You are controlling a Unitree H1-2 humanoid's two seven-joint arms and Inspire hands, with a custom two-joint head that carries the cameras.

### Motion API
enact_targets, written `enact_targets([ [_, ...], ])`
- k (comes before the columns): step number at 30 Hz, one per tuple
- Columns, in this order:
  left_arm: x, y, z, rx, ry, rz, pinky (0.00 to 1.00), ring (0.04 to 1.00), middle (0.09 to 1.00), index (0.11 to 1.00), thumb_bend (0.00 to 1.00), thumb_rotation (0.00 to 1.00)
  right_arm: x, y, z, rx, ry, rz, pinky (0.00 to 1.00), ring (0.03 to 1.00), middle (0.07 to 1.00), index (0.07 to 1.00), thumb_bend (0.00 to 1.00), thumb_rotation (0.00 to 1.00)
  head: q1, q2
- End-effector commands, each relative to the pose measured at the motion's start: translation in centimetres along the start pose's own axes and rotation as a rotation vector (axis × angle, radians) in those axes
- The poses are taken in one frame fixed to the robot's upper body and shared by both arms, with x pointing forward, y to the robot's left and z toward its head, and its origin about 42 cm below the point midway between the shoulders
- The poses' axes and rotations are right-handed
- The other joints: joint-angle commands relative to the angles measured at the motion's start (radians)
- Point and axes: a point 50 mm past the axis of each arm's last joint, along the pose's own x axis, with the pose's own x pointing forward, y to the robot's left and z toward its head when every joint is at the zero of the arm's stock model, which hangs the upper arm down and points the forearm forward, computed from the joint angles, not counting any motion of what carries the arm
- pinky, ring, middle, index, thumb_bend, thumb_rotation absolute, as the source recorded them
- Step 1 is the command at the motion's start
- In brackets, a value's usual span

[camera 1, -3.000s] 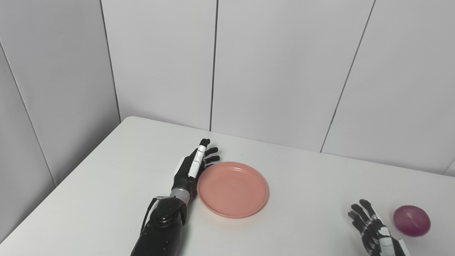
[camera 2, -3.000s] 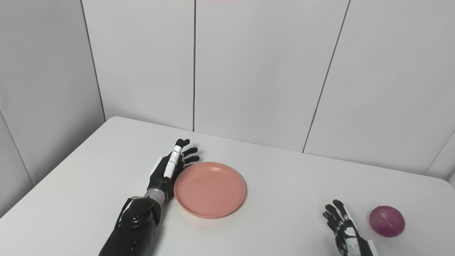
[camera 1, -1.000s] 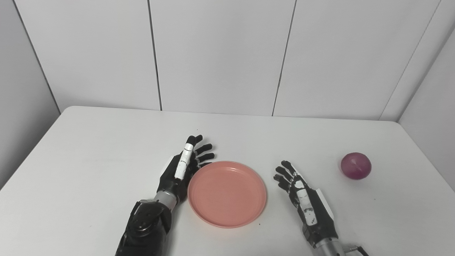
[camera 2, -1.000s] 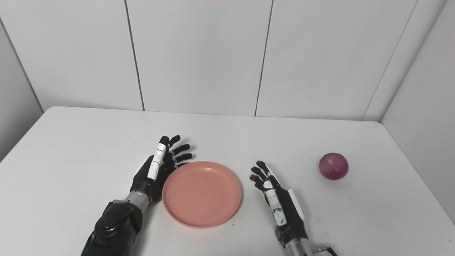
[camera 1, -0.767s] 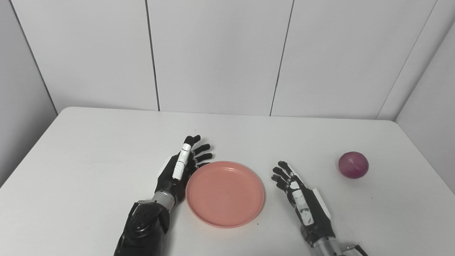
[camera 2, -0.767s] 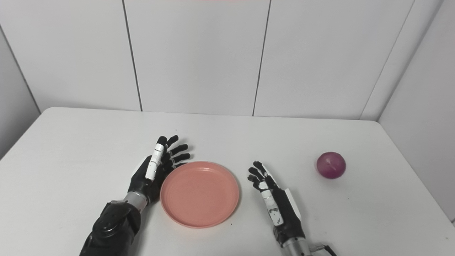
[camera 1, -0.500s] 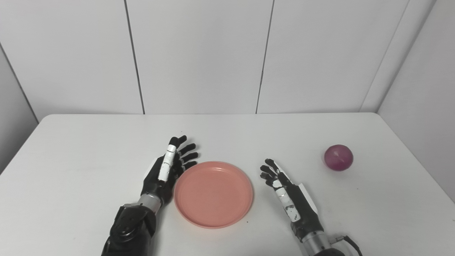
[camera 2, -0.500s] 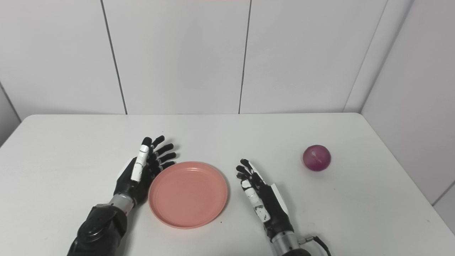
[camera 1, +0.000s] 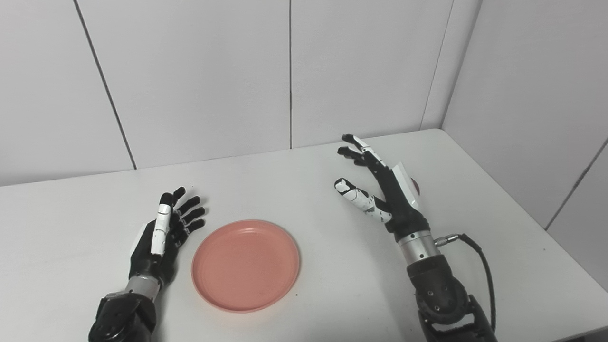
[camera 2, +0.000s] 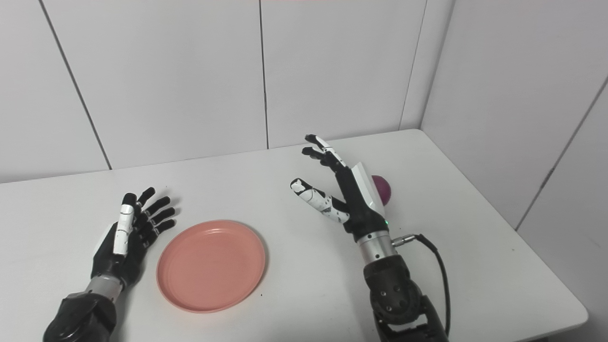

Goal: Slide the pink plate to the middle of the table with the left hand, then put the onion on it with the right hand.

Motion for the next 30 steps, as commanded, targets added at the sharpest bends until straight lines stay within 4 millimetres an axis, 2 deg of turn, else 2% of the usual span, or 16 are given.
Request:
enact_targets([
  [1,-1.2,1.1,-3.7,-0.023,0.154,0.04,0.81,0.828,0.856,0.93,0.74,0.92,2.1,-1.9,1.1,-0.088,-0.085,-0.059,0.79,0.811,0.805,0.875,0.93,0.89,-0.005,-0.002],
  [4,-1.1,1.1,-3.8,-0.027,0.155,0.041,0.8,0.826,0.855,0.928,0.74,0.93,2.9,-3.1,0.9,-0.177,-0.104,-0.079,0.69,0.768,0.8,0.869,0.93,0.88,-0.007,-0.005],
  [7,-1.2,1.0,-3.8,-0.024,0.156,0.037,0.81,0.829,0.855,0.932,0.72,0.94,4.0,-4.4,0.2,-0.318,-0.096,-0.101,0.65,0.748,0.801,0.863,0.93,0.89,-0.004,-0.014],
  [11,-1.2,1.1,-4.0,-0.018,0.154,0.03,0.81,0.828,0.856,0.938,0.72,0.95,5.0,-5.4,-0.7,-0.463,-0.083,-0.111,0.63,0.736,0.804,0.857,0.9,0.84,-0.002,-0.026],
  [18,-1.2,1.2,-4.4,-0.023,0.161,0.031,0.81,0.825,0.857,0.93,0.71,0.93,7.0,-5.8,-3.3,-0.696,-0.038,-0.088,0.65,0.734,0.781,0.823,0.9,0.78,-0.002,-0.032],
  [30,-1.4,0.9,-4.6,-0.014,0.164,0.034,0.8,0.818,0.848,0.926,0.71,0.94,8.9,-5.5,-7.6,-0.88,0.08,0.051,0.69,0.749,0.778,0.798,0.91,0.77,0.002,-0.035],
])
